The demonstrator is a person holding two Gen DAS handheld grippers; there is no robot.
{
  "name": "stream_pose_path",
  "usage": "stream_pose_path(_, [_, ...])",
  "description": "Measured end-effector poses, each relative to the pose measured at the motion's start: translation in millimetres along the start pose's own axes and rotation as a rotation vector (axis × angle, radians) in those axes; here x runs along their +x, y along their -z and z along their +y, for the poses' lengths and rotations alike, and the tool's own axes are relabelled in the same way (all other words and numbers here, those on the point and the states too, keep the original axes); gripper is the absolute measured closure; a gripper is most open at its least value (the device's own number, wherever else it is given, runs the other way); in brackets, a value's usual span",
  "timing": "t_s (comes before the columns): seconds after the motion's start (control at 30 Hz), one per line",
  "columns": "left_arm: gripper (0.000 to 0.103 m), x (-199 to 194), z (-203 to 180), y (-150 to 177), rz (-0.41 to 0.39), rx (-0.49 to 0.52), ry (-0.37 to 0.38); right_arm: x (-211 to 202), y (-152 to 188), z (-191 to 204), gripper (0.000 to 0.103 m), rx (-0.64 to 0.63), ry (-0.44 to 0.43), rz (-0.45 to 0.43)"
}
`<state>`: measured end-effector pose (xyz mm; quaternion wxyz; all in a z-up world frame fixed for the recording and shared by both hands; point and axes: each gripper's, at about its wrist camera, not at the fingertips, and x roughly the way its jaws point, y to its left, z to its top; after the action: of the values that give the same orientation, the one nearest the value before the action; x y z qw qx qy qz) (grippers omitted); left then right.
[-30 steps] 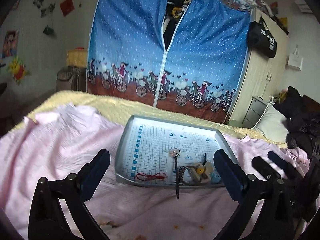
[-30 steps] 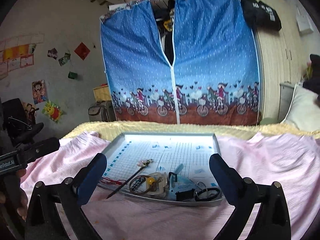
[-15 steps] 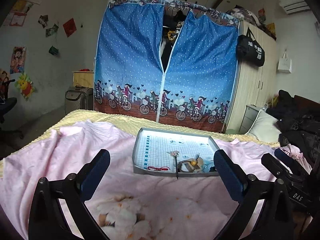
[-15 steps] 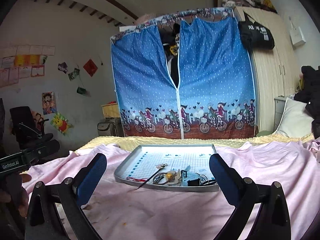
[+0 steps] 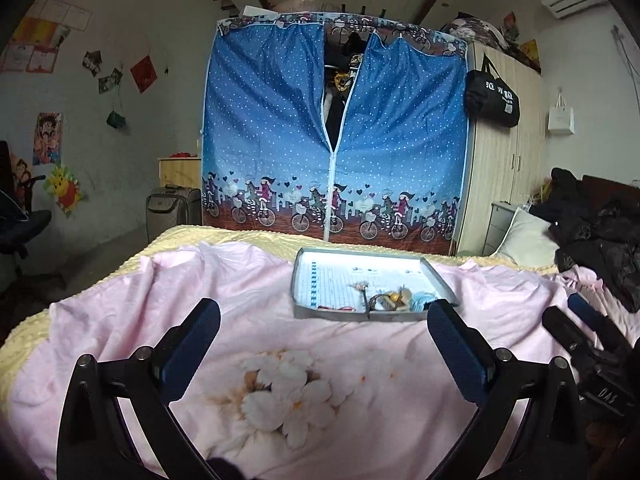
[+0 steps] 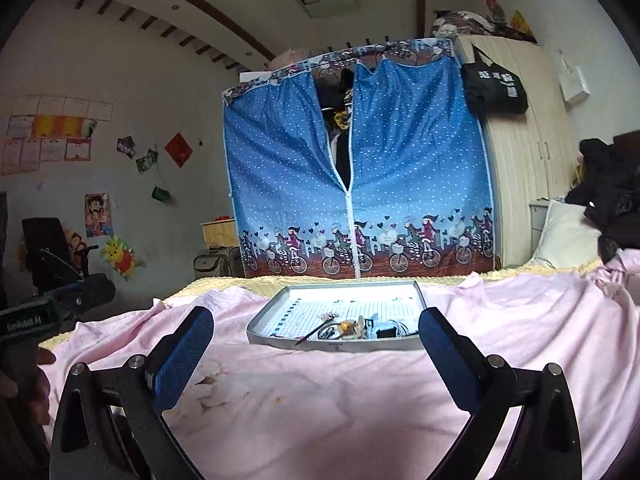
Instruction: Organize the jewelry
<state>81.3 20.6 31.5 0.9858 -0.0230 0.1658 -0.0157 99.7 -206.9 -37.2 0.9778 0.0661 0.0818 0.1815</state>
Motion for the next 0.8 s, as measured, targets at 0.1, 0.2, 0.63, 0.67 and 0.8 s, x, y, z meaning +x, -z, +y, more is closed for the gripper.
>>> stream_pose_path(0.1, [0.001,-12,-1,13,0.005,0.017,0.0,-15,6,2,0.0,0.035,0.02,0.011])
stream_pose_path(0.2, [0.001,-22,1,26,0.018,0.01,-0.003,-28,12,7,0.0,0.061,0.036,0.025])
stream_pose_path(0.63, [0.001,-60,18,52,0.057,-0.092,-0.013,-60,25,45,0.0,-0.031,0.134,0.041])
stream_pose_path(0.67, [0.001,-62,18,52,0.056,-0.09,-0.018,-61,26,45,0.0,-0.036,0.144,0.04])
stream_pose_path(0.8, [0.001,-68,18,58,0.052,-0.074,-0.03,-64,27,48,0.0,-0.052,0.166,0.036])
